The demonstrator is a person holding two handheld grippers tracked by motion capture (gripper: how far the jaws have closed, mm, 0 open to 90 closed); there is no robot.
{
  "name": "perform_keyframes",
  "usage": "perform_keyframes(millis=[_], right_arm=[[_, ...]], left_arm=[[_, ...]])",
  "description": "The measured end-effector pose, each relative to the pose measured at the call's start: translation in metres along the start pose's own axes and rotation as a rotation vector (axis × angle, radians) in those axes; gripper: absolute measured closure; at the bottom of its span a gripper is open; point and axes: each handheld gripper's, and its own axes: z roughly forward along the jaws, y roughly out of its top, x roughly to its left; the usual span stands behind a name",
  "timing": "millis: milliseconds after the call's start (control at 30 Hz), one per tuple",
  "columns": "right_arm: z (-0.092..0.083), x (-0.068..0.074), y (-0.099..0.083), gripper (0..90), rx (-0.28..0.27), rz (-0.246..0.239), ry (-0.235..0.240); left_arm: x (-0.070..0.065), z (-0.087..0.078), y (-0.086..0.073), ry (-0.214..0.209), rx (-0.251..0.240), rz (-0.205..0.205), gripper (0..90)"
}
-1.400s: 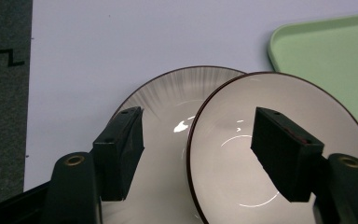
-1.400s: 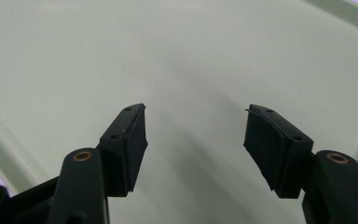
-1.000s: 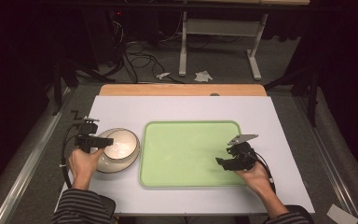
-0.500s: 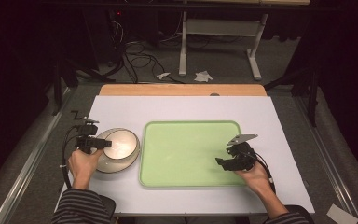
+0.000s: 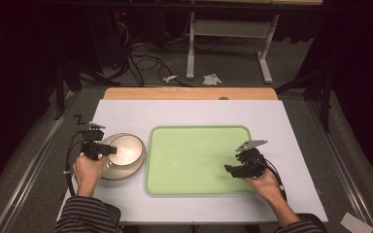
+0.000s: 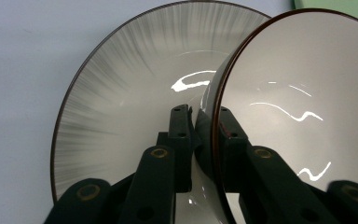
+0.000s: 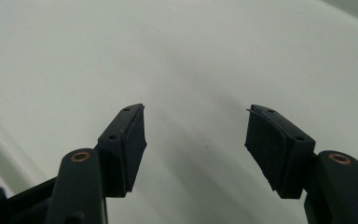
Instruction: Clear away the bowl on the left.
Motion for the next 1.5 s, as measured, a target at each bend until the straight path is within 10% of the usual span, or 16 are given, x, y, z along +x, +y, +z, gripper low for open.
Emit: perform_keyframes(millis=[900, 1500], right_arm=[[0.002, -0.002, 0.000, 39.2, -0.001, 0.013, 0.001], [0.000, -0.002, -0.003, 40.2, 0.001, -0.010, -0.014]], left_arm=[[-0.005, -0.011, 0.004, -0.048, -0.027, 0.022, 82.7], [-0.044, -0.030, 0.002, -0.174, -0.048, 0.086, 82.7]])
